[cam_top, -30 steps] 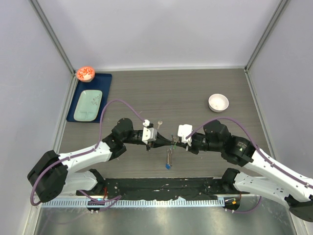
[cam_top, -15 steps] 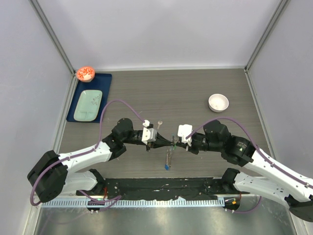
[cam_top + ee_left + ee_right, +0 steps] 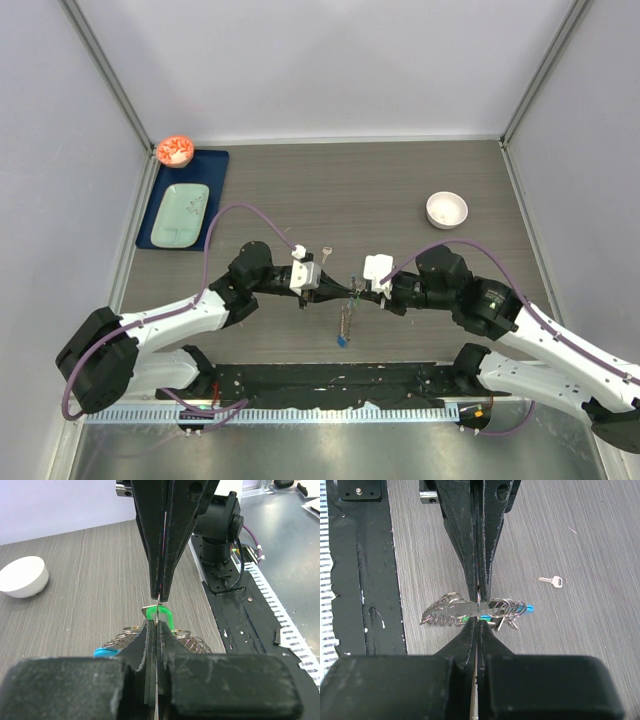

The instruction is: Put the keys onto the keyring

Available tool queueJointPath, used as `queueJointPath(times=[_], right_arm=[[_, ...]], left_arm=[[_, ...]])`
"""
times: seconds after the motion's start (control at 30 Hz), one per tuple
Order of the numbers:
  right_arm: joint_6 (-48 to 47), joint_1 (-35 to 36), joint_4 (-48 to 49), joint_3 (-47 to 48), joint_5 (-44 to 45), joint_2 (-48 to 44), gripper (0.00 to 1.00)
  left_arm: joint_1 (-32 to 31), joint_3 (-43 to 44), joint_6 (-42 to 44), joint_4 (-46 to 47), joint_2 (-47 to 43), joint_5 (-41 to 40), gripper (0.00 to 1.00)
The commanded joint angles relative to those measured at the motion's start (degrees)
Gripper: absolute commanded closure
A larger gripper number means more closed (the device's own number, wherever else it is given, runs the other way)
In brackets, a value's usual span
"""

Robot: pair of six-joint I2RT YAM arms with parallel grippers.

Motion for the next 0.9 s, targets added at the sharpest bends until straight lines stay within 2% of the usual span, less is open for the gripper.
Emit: queueJointPath(times=[0.0, 0.87], right_arm=[[0.8, 0.4, 1.4, 1.2, -0.6, 0.1, 0.99], [1.3, 0.3, 2.4, 2.0, -2.6, 2.0, 0.99]], left_arm=[[0.3, 0.4, 0.1, 4.1, -1.2, 0.7, 1.0], [0.2, 0.8, -0.5, 5.6, 0.1, 3.1, 1.0]])
